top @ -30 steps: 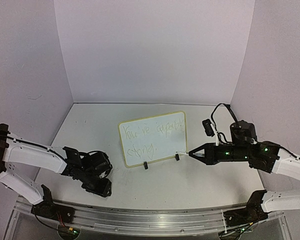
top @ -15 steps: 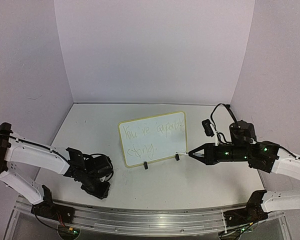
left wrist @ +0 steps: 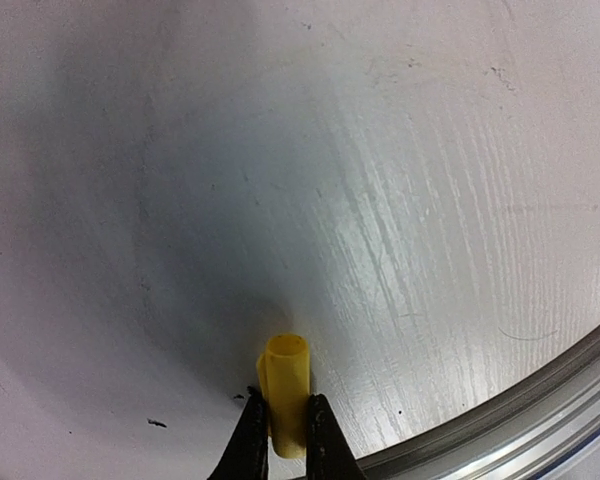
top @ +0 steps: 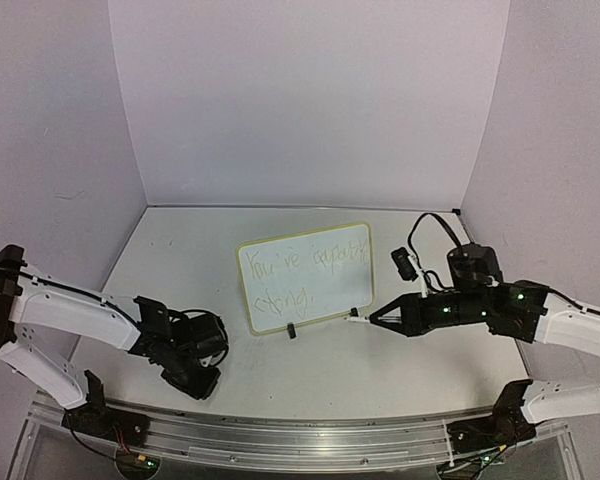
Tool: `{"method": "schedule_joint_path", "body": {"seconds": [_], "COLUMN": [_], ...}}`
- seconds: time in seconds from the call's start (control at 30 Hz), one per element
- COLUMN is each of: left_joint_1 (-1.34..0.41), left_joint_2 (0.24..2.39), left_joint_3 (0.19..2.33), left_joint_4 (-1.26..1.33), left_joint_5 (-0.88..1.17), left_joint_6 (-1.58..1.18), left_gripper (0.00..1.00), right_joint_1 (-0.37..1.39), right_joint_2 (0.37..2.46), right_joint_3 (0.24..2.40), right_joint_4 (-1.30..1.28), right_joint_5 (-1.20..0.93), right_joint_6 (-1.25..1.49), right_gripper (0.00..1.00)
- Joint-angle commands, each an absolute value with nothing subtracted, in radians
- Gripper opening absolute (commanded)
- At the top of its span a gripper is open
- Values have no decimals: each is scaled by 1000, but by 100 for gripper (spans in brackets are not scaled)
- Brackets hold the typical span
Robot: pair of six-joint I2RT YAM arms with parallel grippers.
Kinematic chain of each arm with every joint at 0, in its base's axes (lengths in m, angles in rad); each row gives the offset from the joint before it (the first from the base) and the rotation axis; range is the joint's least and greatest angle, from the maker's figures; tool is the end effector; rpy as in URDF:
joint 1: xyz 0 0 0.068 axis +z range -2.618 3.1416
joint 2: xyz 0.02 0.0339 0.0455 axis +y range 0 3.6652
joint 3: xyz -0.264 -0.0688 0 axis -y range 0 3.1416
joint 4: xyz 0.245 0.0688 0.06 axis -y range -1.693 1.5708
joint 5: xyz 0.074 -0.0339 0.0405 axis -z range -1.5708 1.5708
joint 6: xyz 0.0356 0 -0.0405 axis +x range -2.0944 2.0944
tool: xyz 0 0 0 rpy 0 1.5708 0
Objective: Write a sentence on the whiteboard
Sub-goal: Pick up the pen cap from the center of the board, then insert the whiteboard marker without the cap into the pen cap.
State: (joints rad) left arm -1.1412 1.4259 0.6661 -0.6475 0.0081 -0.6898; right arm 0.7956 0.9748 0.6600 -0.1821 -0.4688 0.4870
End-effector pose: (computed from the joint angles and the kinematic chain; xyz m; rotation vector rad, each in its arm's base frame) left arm 0.0908 -0.1989 0.1413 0.6816 2.9642 -0.2051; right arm 0.1399 0.1658 0.2628 -0.6594 2.1661 1.2273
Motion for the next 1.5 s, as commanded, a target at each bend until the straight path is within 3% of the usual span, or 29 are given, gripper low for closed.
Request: {"method": "schedule_joint_path", "body": {"seconds": [0.0, 0.2, 0.57, 0.9, 1.47], "left_joint_1": [-1152, -1178, -1183, -1183, -1184], "left_joint_2": [1388, 1379, 1413, 1457, 1467], "left_joint_3": [672, 770, 936, 1064, 1070], "left_joint_4": [-585, -454, -400, -435, -431], "left_joint_5": [55, 190, 343, 402, 467], "left_joint_6": [-575, -327, -73, 61, 121], "left_gripper": [0, 0, 0, 0, 0], "right_joint_1": [802, 806, 837, 863, 865], "right_joint_2": [1075, 1157, 1216, 1273, 1274], "right_joint_3": [711, 752, 781, 815, 833], "right_joint_4": [-169, -167, -146, -143, -138], "right_joint_5": [-718, -890, -976, -985, -974], "right_joint_6": [455, 447, 469, 466, 472], "right_gripper": [0, 0, 0, 0, 0]}}
